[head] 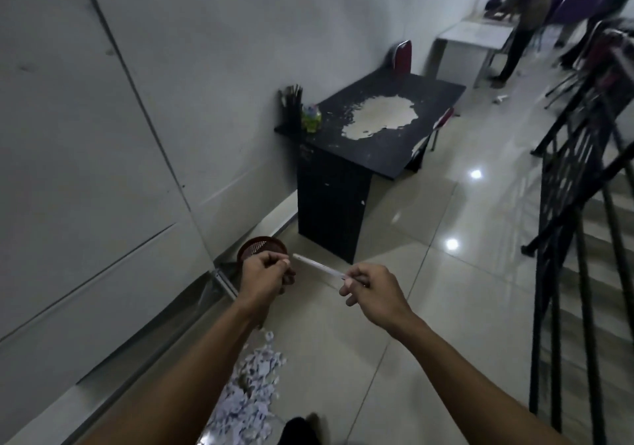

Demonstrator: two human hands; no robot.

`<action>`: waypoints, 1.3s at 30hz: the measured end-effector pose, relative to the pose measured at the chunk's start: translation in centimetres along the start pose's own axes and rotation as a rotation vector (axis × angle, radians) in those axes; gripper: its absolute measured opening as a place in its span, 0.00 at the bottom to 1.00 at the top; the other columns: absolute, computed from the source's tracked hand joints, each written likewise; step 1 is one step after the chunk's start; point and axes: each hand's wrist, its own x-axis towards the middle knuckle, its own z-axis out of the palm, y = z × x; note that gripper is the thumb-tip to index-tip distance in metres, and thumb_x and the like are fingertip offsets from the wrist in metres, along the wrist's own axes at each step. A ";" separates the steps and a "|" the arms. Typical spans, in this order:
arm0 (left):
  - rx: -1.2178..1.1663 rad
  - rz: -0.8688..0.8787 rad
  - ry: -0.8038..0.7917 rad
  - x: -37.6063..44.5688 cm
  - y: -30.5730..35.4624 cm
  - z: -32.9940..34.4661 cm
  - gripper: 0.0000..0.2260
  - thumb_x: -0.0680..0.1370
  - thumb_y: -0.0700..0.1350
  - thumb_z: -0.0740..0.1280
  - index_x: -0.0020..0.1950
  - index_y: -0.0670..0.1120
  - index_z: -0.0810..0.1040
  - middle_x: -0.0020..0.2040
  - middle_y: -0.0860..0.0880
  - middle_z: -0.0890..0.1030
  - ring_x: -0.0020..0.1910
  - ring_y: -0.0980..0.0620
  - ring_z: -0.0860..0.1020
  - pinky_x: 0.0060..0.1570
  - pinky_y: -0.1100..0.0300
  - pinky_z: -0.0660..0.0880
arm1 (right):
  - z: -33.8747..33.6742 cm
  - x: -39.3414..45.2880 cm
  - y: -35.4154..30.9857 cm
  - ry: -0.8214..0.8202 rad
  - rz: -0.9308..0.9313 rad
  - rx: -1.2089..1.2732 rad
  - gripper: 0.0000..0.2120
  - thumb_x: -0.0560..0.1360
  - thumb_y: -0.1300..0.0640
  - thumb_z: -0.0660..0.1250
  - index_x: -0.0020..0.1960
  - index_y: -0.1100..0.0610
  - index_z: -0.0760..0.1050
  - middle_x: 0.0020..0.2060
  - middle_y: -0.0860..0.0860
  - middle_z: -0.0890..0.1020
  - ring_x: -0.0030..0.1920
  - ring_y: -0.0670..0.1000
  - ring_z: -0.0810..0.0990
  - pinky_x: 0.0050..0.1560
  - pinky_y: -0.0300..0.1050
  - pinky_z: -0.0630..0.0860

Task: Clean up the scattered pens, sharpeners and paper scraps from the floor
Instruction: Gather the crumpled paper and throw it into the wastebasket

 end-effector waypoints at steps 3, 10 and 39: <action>0.012 0.026 0.001 5.5 1.9 2.2 0.06 0.78 0.36 0.64 0.44 0.42 0.78 0.36 0.42 0.81 0.25 0.55 0.76 0.29 0.60 0.70 | -1.7 5.3 -0.5 -0.001 -0.035 -0.013 0.06 0.79 0.63 0.63 0.52 0.61 0.78 0.39 0.54 0.84 0.34 0.48 0.81 0.35 0.33 0.75; -0.006 0.028 -0.015 21.3 7.3 6.7 0.06 0.78 0.37 0.64 0.43 0.43 0.78 0.39 0.41 0.82 0.34 0.47 0.78 0.34 0.55 0.72 | -5.2 20.8 -3.2 0.027 -0.038 -0.004 0.03 0.79 0.63 0.64 0.52 0.59 0.74 0.39 0.52 0.84 0.37 0.49 0.83 0.35 0.34 0.76; 0.196 0.034 0.292 66.6 27.3 13.3 0.03 0.76 0.38 0.66 0.46 0.43 0.80 0.43 0.44 0.82 0.38 0.49 0.81 0.27 0.68 0.70 | -6.5 82.1 -17.2 0.108 -0.424 -0.398 0.10 0.79 0.55 0.63 0.56 0.51 0.81 0.50 0.52 0.84 0.51 0.56 0.81 0.48 0.52 0.79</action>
